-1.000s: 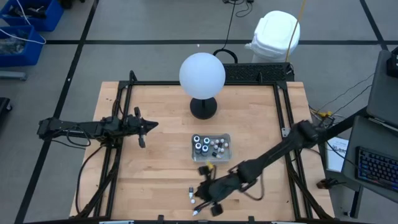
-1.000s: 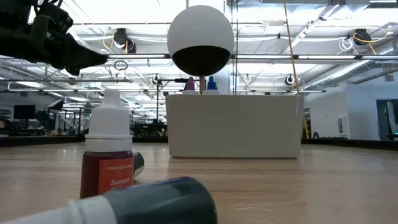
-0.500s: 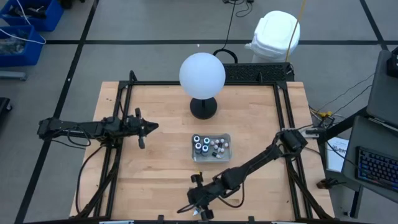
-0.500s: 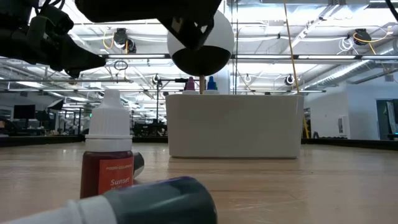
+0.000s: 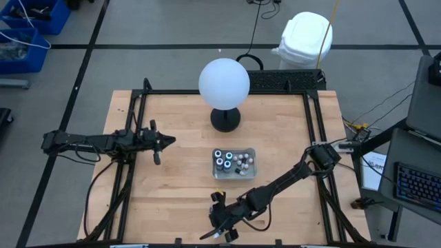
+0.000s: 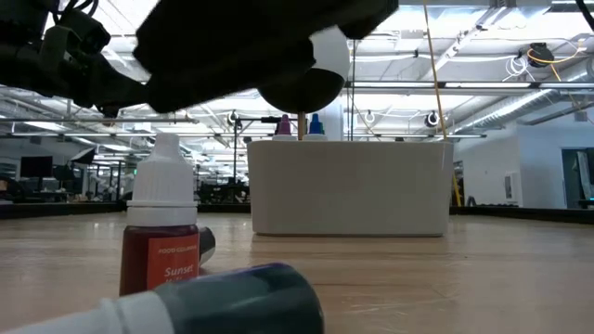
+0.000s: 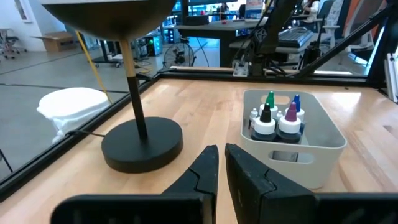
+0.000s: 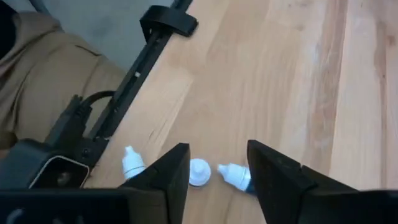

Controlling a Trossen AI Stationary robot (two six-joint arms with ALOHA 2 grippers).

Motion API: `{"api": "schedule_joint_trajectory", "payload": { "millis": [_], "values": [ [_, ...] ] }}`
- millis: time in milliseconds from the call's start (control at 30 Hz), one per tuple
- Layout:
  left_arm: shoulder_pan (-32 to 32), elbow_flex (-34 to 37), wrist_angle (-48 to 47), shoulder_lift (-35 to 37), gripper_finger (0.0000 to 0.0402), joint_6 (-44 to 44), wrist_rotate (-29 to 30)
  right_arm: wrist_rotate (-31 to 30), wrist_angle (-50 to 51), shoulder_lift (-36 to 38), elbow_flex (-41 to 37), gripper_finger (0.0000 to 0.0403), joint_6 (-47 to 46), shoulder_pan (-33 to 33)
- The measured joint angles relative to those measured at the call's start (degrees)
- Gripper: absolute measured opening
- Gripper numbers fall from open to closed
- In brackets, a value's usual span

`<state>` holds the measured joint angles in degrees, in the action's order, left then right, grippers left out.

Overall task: Pick & Place food coloring
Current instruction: Put the small orange food coloring bottle into the gray bin

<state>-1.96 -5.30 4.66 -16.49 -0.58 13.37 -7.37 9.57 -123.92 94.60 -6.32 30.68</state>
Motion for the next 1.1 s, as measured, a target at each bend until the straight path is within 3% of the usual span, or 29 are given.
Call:
{"api": "schedule_joint_trajectory", "payload": {
  "millis": [167,733,1100],
  "values": [
    [0.0,0.0,-0.19,0.0,0.0035,-0.2,-0.37,4.69,-6.39,0.0,-3.28,0.016,1.02,-0.24],
    [0.01,0.0,-0.19,0.0,0.0035,0.0,-0.39,4.47,-16.05,0.0,-10.22,0.0167,2.68,-0.57],
    [0.0,0.0,-0.21,0.02,0.0035,0.04,-0.37,4.62,-20.52,-2.63,-10.57,0.0167,2.87,-0.64]
  ]
}}
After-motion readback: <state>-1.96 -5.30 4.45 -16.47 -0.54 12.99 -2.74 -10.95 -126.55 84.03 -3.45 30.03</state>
